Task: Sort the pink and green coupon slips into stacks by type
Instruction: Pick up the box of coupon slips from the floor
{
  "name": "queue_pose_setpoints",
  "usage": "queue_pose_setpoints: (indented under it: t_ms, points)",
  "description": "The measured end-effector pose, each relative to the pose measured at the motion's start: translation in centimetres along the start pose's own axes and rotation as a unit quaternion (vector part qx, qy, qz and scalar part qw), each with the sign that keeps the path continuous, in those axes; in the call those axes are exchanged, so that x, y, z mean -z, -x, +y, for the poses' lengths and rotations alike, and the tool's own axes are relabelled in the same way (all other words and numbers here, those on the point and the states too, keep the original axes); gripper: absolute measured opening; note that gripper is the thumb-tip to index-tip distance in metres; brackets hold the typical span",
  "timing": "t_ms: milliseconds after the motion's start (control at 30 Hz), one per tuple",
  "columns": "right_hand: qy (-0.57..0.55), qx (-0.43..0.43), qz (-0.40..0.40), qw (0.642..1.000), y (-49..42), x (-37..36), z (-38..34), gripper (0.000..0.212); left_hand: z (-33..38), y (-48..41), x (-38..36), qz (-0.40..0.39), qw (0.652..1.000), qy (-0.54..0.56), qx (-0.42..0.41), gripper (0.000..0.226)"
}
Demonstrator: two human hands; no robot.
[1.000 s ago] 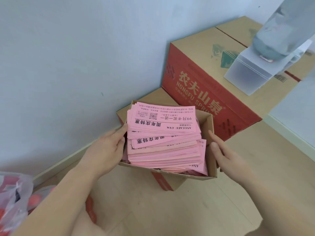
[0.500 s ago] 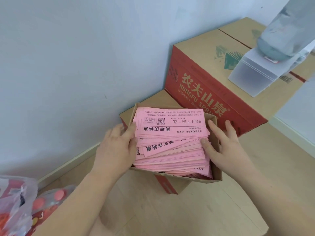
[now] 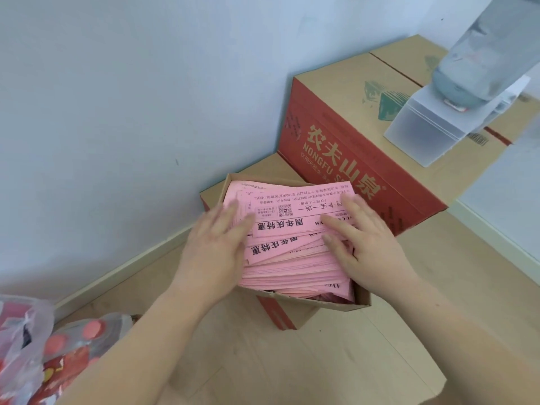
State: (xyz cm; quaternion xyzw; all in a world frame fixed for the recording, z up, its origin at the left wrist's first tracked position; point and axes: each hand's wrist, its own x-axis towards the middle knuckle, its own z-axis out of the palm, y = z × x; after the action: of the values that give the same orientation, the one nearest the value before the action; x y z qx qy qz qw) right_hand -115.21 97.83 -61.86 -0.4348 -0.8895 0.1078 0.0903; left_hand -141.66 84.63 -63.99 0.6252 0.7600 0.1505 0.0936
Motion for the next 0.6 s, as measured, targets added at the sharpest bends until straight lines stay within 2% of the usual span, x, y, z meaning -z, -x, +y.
queue_pose_setpoints:
  t_ms: [33, 67, 167, 233, 300, 400, 500, 600]
  points:
    - [-0.003, -0.026, 0.014, 1.000, 0.5, 0.4, 0.2, 0.051, -0.7, 0.0, 0.2, 0.019, 1.000, 0.001, 0.024, 0.053]
    - [-0.006, -0.069, 0.006, 0.998, 0.8, 1.0, 0.3, 0.048, -1.2, 0.1, 0.5, 0.005, 0.998, 0.001, 0.057, 0.055]
    - [0.022, -0.199, -0.132, 0.971, 1.1, 2.2, 0.9, 0.052, -2.4, 0.5, 0.4, -0.082, 0.992, 0.031, 0.094, 0.063]
    - [-0.018, -0.205, -0.180, 0.962, 1.3, 2.2, 1.4, 0.051, -2.6, 0.2, 0.5, -0.114, 0.989, 0.018, 0.088, 0.070]
    - [-0.106, -0.176, -0.180, 0.962, 1.7, 2.3, 1.4, 0.052, -2.8, -0.4, 1.0, -0.151, 0.985, 0.000, 0.085, 0.082]
    - [-0.139, -0.149, -0.196, 0.959, 2.1, 2.6, 1.7, 0.069, -3.4, -0.6, 0.9, -0.203, 0.976, 0.007, 0.078, 0.094]
    - [-0.123, -0.135, -0.220, 0.958, 1.7, 2.9, 2.0, 0.085, -4.0, -0.7, 0.8, -0.216, 0.974, 0.031, 0.064, 0.092]
    - [-0.176, -0.152, -0.222, 0.947, 0.9, 3.0, 2.3, 0.068, -4.1, -0.8, 1.3, -0.191, 0.979, 0.047, 0.056, 0.079]
